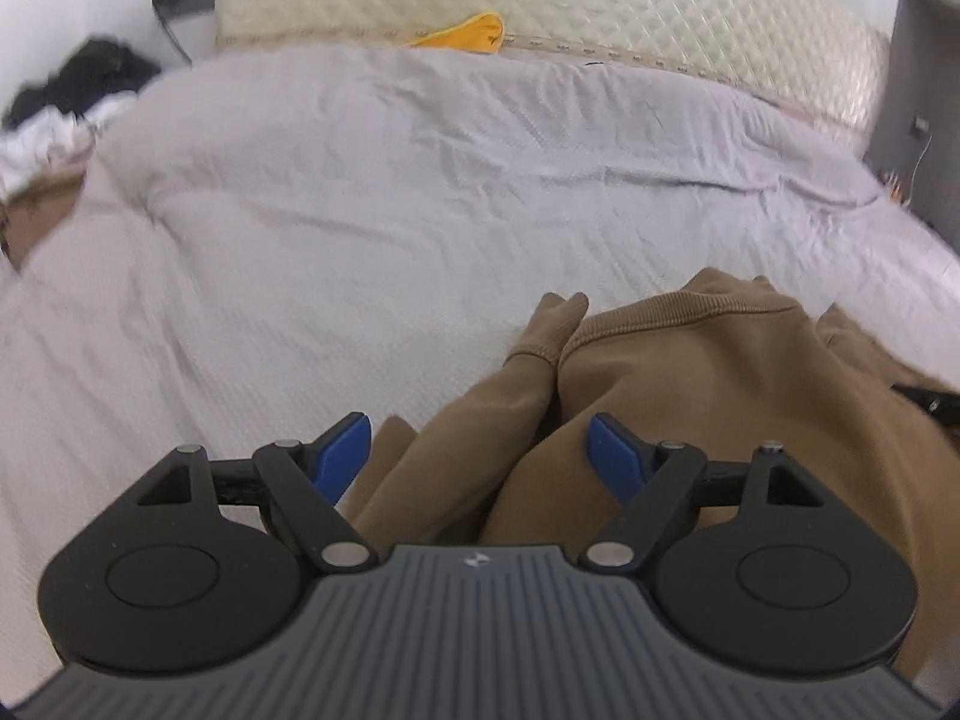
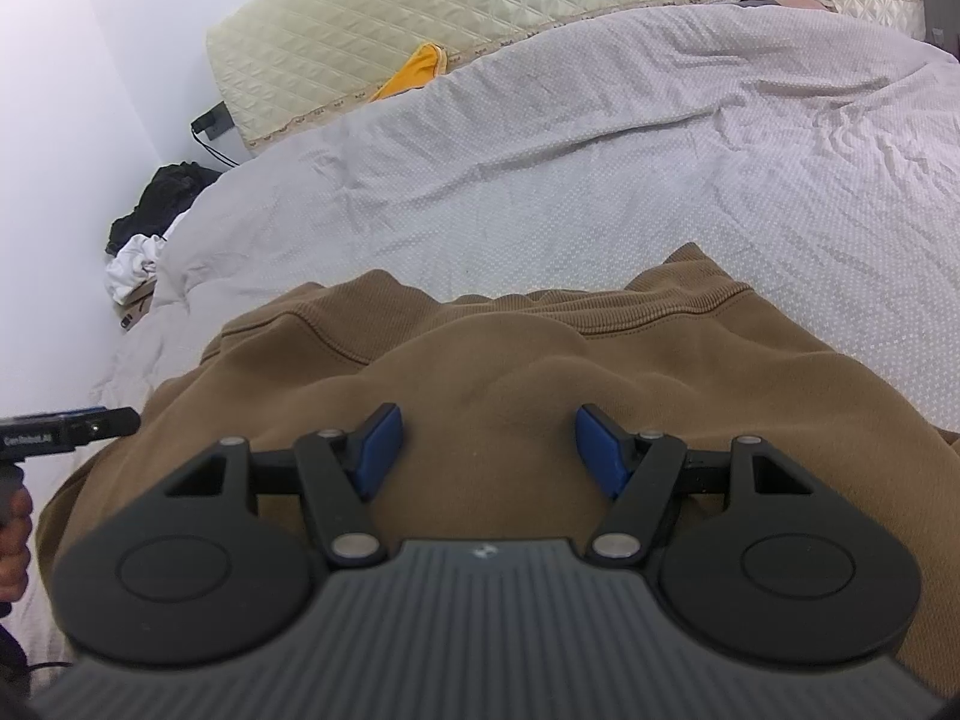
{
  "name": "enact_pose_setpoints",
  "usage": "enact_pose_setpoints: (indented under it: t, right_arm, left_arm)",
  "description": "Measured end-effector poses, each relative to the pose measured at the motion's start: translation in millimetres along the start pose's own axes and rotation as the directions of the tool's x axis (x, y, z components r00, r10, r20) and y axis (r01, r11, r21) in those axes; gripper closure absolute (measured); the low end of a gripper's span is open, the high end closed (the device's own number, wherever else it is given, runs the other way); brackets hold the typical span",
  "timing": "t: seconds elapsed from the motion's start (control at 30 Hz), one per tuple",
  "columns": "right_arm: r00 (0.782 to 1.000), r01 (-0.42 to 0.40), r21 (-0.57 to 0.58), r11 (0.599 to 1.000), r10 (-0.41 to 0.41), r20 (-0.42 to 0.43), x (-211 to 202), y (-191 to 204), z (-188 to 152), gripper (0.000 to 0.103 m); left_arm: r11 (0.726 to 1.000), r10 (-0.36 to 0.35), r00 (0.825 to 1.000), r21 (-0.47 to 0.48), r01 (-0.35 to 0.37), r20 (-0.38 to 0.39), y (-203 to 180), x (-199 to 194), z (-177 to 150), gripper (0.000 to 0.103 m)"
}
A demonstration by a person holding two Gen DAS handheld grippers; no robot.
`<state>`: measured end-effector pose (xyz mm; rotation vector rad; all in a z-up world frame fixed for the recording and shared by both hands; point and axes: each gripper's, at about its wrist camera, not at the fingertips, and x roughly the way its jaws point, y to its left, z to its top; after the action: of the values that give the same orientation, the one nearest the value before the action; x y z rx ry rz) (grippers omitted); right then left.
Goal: Fold large clothes
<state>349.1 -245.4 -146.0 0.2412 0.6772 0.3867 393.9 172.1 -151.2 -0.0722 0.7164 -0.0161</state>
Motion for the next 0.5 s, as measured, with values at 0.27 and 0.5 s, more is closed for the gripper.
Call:
enact_pose_setpoints:
  t: [0.27, 0.5]
  right_arm:
    - [1.0, 0.0, 0.0, 1.0, 0.0, 0.0, -0.2, -0.2, 0.8, 0.036]
    - [1.0, 0.002, 0.0, 1.0, -0.002, 0.002, -0.2, 0.4, 1.0, 0.036]
  left_arm:
    - [0.998, 0.06, 0.998, -0.03, -0.061, -0.018, 23.4, 0.9, 0.4, 0.021]
    - [0.994, 0.087, 0.994, 0.066, -0.082, -0.069, 11.6, 28.6, -6.6, 0.039]
